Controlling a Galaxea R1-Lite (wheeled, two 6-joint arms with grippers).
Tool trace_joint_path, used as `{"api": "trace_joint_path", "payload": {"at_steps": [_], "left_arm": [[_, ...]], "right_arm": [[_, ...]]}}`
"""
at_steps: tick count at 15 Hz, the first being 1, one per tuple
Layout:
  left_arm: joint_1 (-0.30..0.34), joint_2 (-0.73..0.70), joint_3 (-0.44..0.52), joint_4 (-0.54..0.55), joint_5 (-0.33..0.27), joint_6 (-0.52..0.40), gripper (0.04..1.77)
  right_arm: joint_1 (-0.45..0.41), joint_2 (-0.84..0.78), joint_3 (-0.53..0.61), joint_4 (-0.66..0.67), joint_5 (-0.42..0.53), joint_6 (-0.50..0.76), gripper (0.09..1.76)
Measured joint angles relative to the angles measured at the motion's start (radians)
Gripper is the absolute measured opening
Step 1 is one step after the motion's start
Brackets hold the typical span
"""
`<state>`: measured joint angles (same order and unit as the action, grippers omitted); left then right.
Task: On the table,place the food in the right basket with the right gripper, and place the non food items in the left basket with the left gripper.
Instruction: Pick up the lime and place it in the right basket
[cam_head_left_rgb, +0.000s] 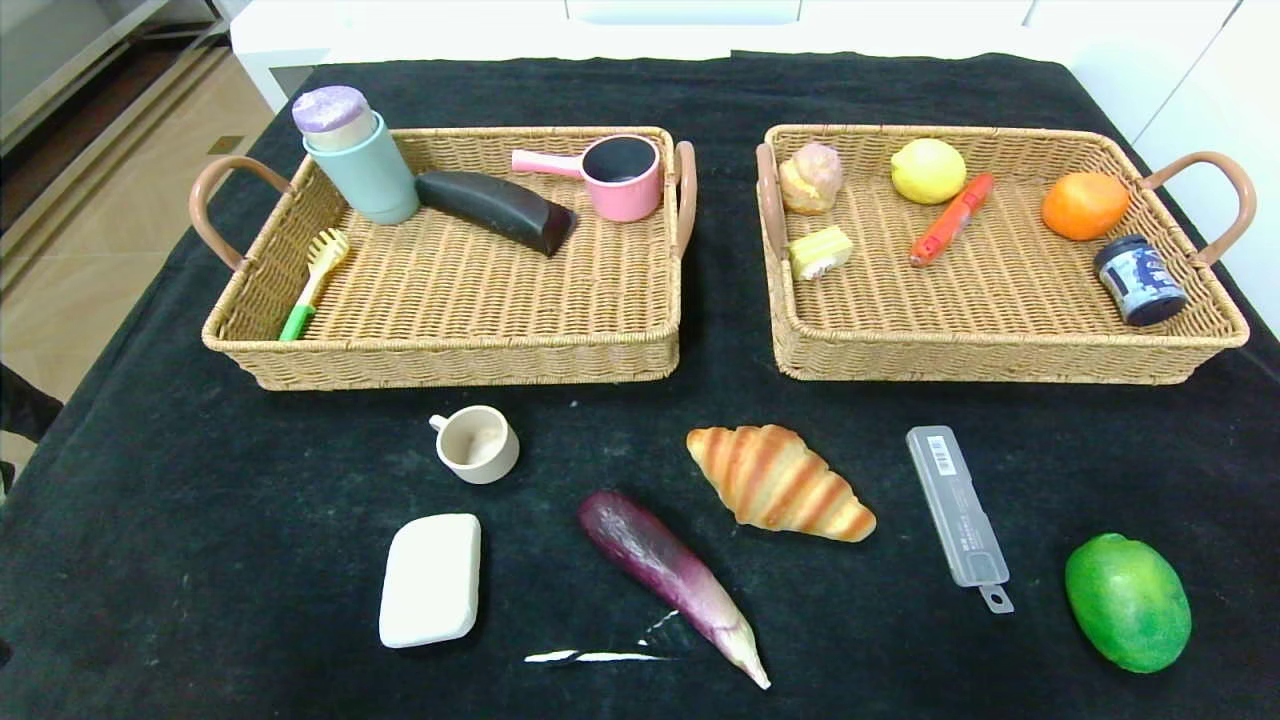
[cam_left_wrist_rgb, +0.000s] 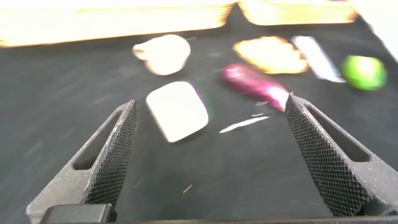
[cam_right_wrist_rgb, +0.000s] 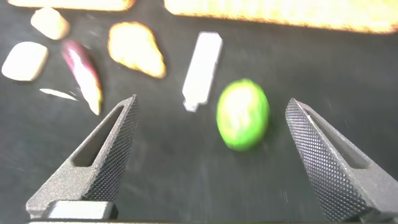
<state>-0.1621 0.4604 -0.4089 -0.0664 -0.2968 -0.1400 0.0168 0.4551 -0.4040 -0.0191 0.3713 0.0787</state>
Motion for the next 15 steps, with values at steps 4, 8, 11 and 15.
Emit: {"api": "trace_joint_path", "payload": {"at_steps": [4,8,11,15], "left_arm": [[-0.217,0.267,-0.137,-0.026,-0.013,0.0,1.72],[-0.368,0.491,-0.223,-0.124,0.003,0.0,1.72],[-0.447,0.619,-0.311,-0.155,0.053,0.001,1.72],[-0.5,0.732,-0.384,-0.163,0.119,0.031,1.72]], "right_arm": [[0.126,0.215,-0.123,-0.07,-0.024,0.016,1.71],[0.334,0.402,-0.161,-0.191,-0.205,0.03,1.71],[0.439,0.54,-0.169,-0.338,-0.289,0.032,1.71],[0.491,0.628,-0.178,-0.361,-0.297,0.032,1.71]]}}
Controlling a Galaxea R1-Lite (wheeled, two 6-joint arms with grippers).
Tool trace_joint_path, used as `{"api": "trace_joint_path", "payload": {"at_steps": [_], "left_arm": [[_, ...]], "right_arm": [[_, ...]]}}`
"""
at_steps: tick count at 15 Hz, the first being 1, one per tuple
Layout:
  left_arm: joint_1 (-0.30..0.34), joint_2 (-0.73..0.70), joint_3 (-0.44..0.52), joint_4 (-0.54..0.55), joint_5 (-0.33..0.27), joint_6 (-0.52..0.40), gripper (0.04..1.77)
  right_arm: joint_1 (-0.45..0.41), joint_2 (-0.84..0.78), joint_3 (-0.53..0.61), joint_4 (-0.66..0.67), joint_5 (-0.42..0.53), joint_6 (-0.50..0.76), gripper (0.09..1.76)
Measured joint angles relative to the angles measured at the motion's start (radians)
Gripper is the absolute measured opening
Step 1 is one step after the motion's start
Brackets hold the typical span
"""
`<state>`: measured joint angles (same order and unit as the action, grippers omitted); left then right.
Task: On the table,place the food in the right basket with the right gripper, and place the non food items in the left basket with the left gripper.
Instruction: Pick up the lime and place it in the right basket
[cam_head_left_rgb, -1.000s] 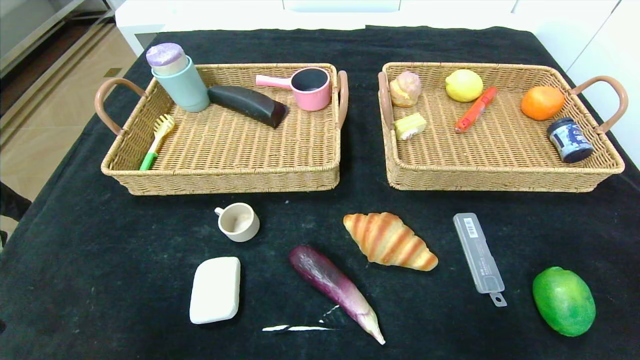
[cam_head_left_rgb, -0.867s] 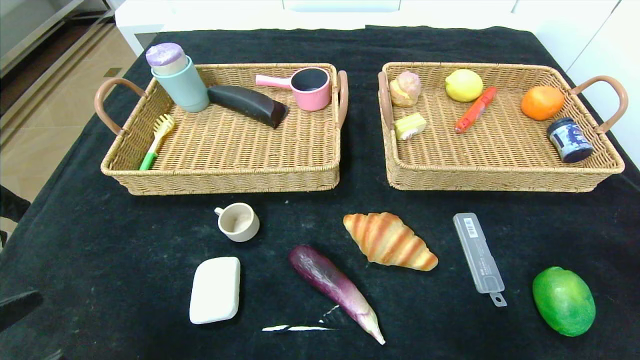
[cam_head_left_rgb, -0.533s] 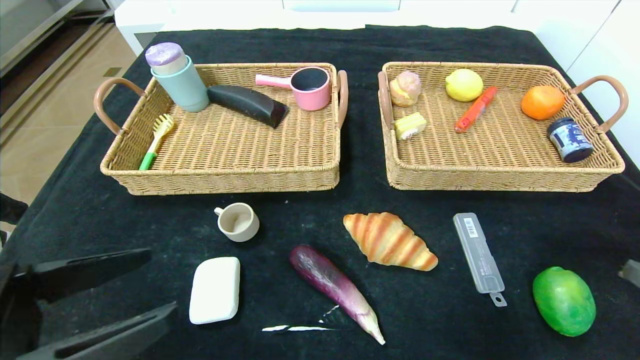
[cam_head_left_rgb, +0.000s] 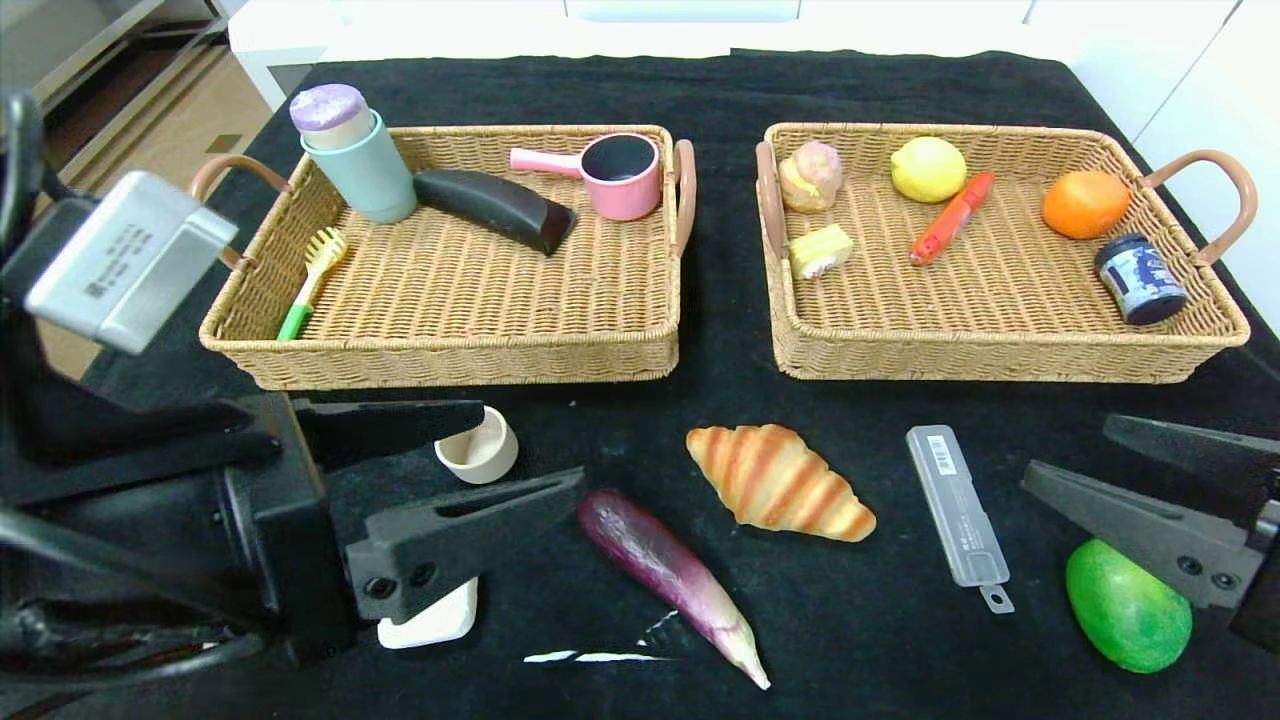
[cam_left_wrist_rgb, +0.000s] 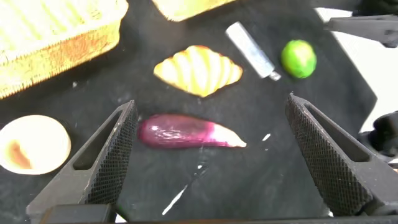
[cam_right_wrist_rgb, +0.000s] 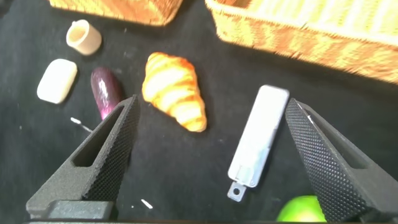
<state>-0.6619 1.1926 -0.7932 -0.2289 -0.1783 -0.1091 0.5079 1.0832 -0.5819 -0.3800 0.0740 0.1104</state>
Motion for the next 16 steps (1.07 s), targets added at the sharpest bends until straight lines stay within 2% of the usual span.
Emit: {"api": "trace_joint_path", "payload": {"at_steps": [8,11,13,16], "left_arm": [[-0.003,0.004,0.006,-0.027,0.007,0.017,1.72],[-0.001,0.0,0.015,-0.039,0.008,0.017,1.72],[0.002,-0.001,0.016,-0.039,0.011,0.017,1.72],[0.004,-0.008,0.017,-0.039,0.01,0.016,1.72]], "right_arm": [[0.017,0.029,0.007,-0.006,-0.003,-0.007,1.71],[-0.019,0.031,0.03,-0.046,-0.001,-0.059,1.71],[-0.031,0.03,0.033,-0.047,-0.003,-0.047,1.71],[-0.037,0.024,0.013,0.016,-0.068,-0.024,1.71]]}}
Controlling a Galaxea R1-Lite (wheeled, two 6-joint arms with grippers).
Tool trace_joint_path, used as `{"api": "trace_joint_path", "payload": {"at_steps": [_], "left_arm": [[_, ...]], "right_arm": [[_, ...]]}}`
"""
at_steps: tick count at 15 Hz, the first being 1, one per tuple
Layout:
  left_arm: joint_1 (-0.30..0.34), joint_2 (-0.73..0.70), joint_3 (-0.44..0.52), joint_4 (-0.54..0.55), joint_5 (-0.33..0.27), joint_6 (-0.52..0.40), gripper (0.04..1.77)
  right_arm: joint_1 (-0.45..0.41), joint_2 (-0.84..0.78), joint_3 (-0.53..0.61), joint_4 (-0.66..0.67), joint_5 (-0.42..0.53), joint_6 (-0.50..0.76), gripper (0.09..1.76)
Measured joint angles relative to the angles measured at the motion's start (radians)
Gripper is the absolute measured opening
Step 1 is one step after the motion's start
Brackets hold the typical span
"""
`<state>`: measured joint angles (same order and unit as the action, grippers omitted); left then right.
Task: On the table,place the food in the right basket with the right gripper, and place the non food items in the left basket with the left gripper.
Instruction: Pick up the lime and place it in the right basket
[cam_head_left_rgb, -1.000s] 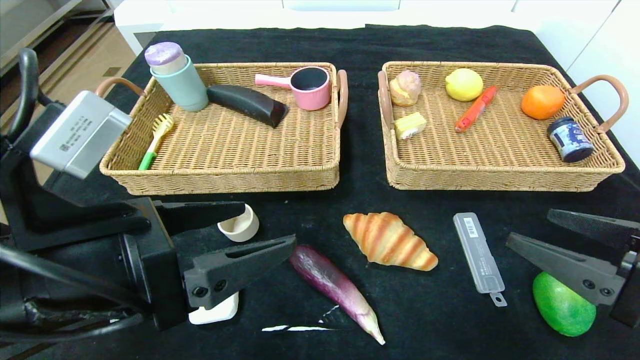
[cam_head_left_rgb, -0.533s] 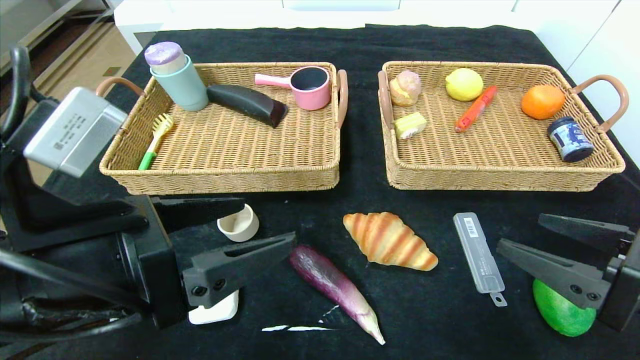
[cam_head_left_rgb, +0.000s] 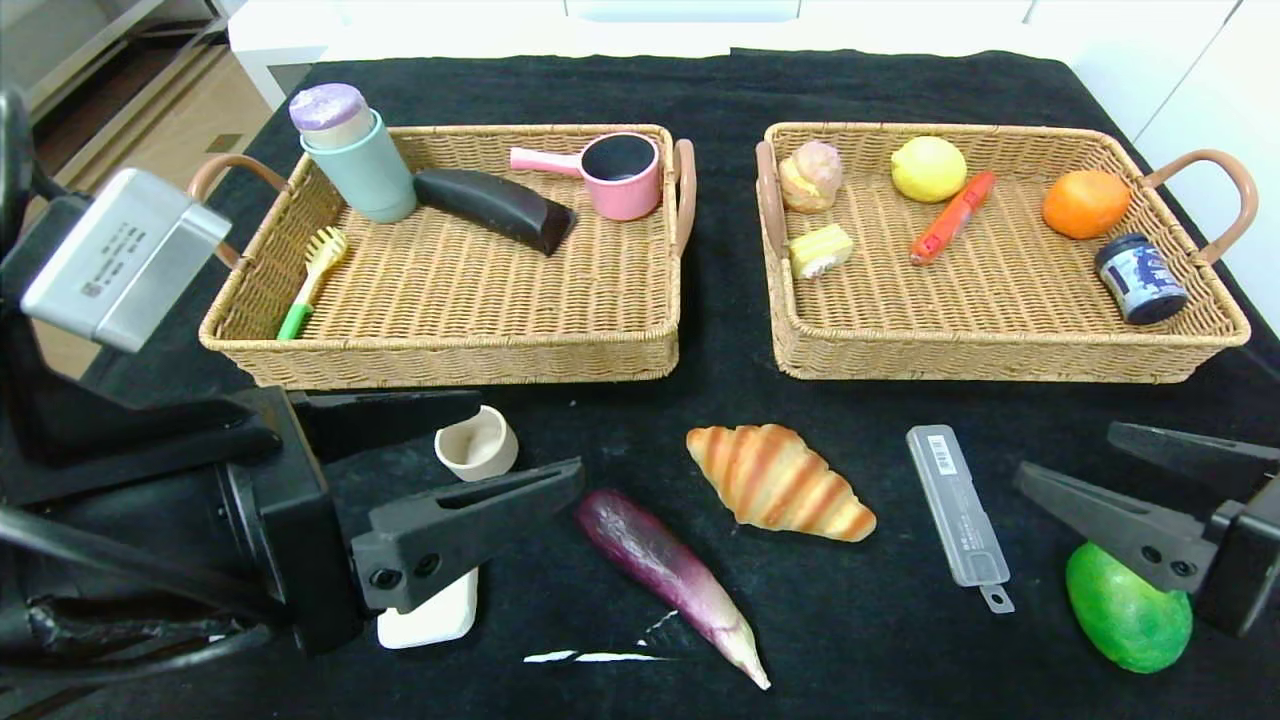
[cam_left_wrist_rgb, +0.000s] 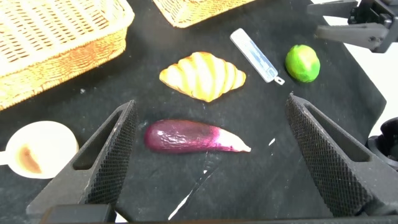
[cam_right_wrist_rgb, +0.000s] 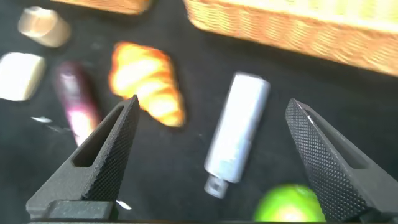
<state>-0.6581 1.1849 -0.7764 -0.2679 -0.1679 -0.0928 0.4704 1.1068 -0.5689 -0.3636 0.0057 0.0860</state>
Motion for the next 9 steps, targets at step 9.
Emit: {"api": "trace_joint_path", "payload": {"at_steps": [9], "left_arm": [[0.0,-0.012,0.003,0.0,0.0,-0.001,1.72]], "right_arm": [[-0.068,-0.011,-0.274,0.616,-0.207,0.077,1.71]]}}
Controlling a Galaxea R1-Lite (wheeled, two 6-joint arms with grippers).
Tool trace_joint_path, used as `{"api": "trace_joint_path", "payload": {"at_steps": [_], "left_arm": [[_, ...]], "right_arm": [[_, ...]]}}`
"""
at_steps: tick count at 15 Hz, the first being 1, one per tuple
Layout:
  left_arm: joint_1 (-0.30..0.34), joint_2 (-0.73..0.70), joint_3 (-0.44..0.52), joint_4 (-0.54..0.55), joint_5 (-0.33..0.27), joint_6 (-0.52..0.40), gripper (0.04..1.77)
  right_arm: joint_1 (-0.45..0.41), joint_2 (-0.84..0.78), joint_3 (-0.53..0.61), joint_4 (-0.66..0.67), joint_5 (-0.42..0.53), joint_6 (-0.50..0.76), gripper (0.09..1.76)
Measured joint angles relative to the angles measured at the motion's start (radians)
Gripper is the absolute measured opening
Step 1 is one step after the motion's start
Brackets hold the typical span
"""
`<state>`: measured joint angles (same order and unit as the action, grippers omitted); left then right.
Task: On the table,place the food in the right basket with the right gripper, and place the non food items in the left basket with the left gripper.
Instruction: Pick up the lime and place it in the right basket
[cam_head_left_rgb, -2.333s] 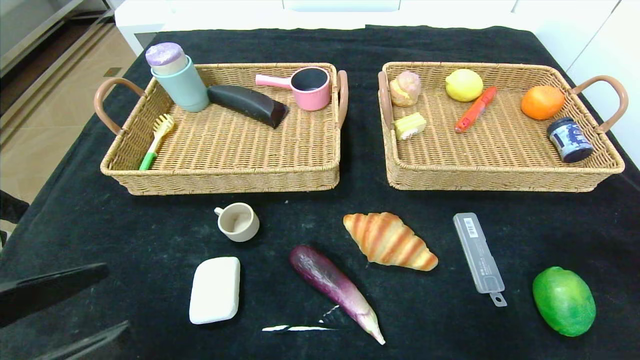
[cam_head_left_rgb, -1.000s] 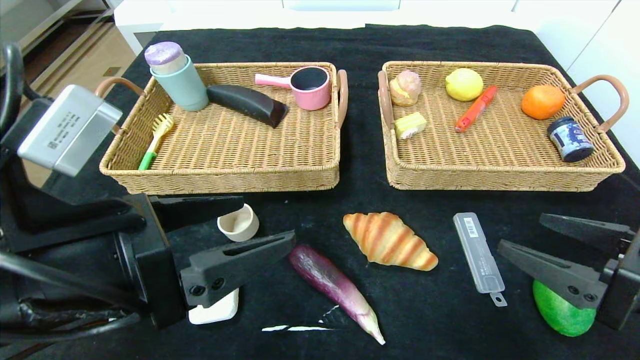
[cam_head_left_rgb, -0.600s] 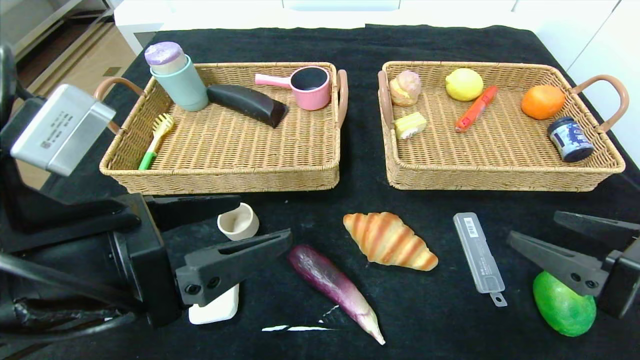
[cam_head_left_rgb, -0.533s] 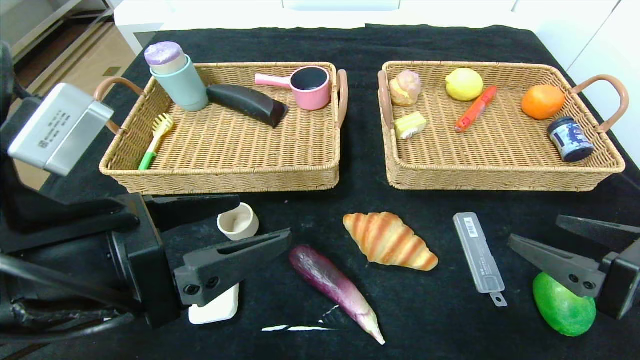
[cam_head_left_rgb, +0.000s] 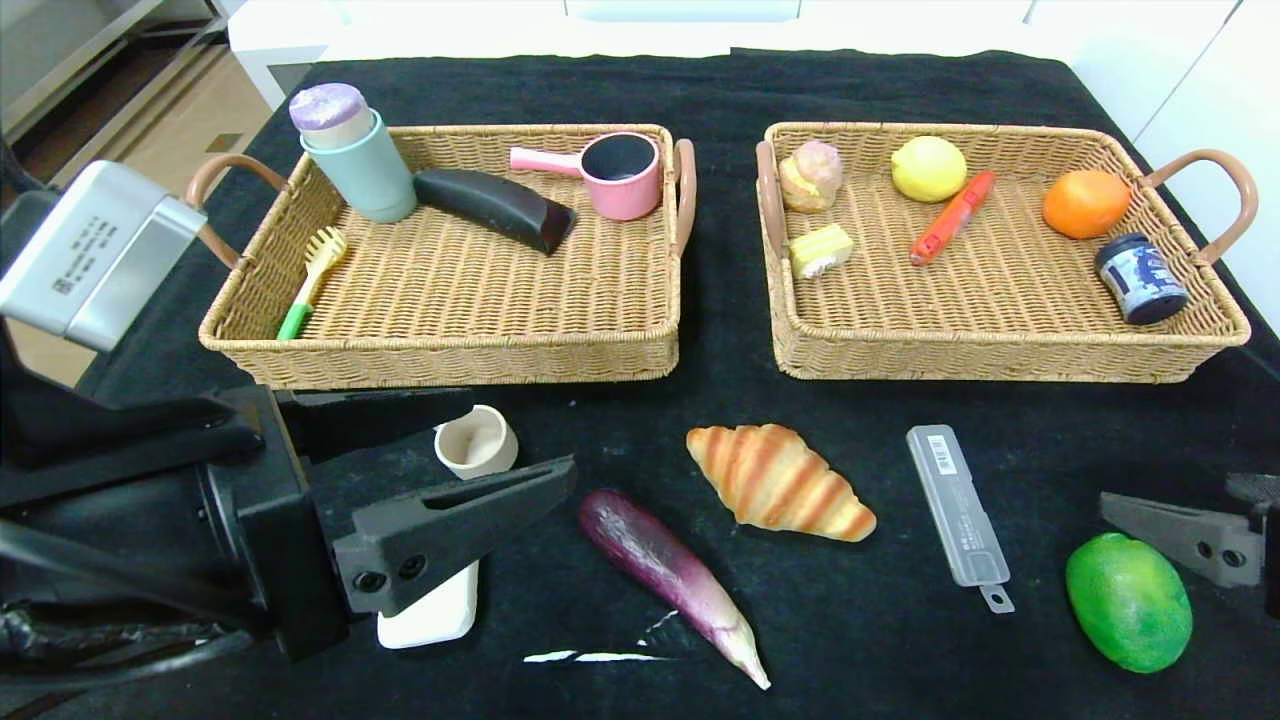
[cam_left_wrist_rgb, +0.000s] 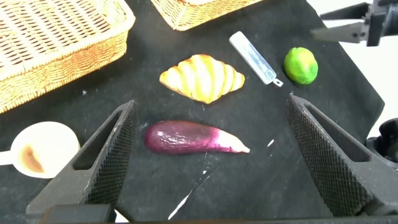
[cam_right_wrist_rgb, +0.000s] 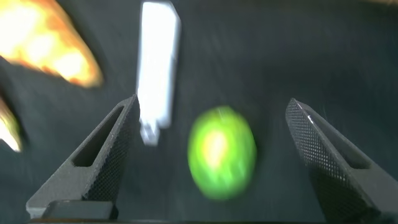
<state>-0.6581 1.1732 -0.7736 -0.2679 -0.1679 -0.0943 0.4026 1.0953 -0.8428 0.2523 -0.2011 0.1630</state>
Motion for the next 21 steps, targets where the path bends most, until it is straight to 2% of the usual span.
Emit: {"api": "trace_joint_path", "payload": {"at_steps": [2,6,13,17,21], "left_arm": [[0.0,0.0,0.001,0.0,0.001,0.0,1.72],[0.0,0.0,0.003,0.001,0.0,0.0,1.72],[0.0,-0.001,0.008,0.001,0.0,0.001,1.72],[0.0,-0.002,0.011,0.001,0.0,0.002,1.72],[0.0,-0.002,0.016,0.001,0.0,0.003,1.72]], "right_arm": [[-0.008,0.011,-0.083,0.179,-0.008,0.079,1.71],[-0.018,0.053,-0.126,0.285,-0.01,0.163,1.71],[-0.017,0.15,-0.074,0.272,-0.015,0.23,1.71],[-0.017,0.185,0.009,0.145,-0.011,0.233,1.71],[-0.026,0.223,0.04,0.11,-0.017,0.234,1.71]]}}
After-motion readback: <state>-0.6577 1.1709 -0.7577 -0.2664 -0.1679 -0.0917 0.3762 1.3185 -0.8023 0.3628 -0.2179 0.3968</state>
